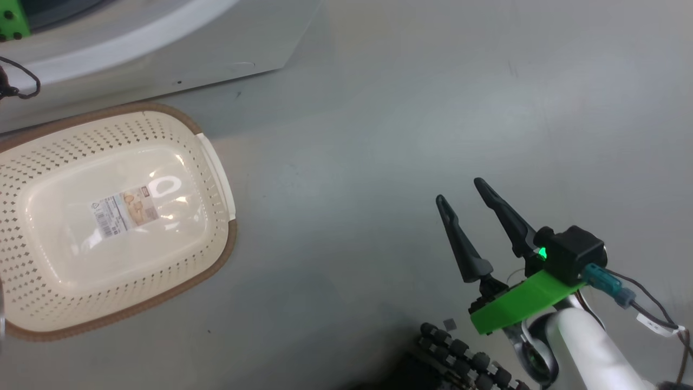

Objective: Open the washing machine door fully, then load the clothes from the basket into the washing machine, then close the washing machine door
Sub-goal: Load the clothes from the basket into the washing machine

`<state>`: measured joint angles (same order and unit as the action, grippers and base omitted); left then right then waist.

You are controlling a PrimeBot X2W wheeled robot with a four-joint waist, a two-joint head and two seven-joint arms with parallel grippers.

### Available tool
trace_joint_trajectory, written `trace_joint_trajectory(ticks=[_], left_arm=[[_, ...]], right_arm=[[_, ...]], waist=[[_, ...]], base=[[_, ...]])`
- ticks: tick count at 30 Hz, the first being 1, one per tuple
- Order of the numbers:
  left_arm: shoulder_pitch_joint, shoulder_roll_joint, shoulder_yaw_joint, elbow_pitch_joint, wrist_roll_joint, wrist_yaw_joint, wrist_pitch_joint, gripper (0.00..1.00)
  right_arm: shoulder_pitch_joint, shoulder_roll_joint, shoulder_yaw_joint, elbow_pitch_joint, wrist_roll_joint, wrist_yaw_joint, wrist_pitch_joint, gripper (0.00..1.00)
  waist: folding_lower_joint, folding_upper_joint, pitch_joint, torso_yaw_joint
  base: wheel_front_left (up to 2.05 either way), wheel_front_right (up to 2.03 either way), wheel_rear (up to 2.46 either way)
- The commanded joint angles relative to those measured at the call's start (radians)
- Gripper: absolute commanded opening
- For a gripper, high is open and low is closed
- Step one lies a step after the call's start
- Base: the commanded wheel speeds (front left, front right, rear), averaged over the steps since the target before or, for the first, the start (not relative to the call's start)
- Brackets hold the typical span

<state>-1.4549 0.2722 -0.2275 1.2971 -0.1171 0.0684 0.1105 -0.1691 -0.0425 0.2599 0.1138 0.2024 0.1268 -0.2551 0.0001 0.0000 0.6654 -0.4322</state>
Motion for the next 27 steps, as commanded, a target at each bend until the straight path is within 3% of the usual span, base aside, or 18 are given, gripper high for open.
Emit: trace_joint_trajectory(ticks=[1,5,8,16,27], left_arm=[[-0.036,0.042,0.001,-0.019,-0.006,0.004,0.003,0.92],[-0.036,0.040,-0.002,-0.017,-0.013,0.004,0.001,0.78],[-0.037,0.035,-0.008,-0.016,-0.017,0.001,0.001,0.47],[-0.031,0.031,-0.022,-0.014,-0.023,-0.002,-0.011,0.01],[-0.050,0.037,-0.022,-0.026,-0.041,0.032,-0.115,0.00]], right_arm=[[0.026,-0.008,0.009,-0.030,0.003,0.004,-0.007,1.00],[0.026,-0.008,0.006,-0.033,0.003,0.004,-0.007,1.00],[0.026,-0.008,0.002,-0.035,0.002,0.004,-0.007,1.00],[0.025,-0.008,-0.004,-0.039,0.002,0.004,-0.007,1.00],[0.028,-0.008,0.001,-0.046,0.006,0.004,-0.007,1.00]], waist=[[-0.0001,0.0000,0.002,-0.001],[-0.0001,0.0000,0.011,-0.003],[-0.0001,0.0000,0.018,-0.002],[-0.0001,0.0000,0.026,0.002],[-0.0001,0.0000,0.040,0.006]], base=[[0.00,0.00,0.00],[0.00,0.00,0.00],[0.00,0.00,0.00],[0.00,0.00,0.00],[0.00,0.00,0.00]])
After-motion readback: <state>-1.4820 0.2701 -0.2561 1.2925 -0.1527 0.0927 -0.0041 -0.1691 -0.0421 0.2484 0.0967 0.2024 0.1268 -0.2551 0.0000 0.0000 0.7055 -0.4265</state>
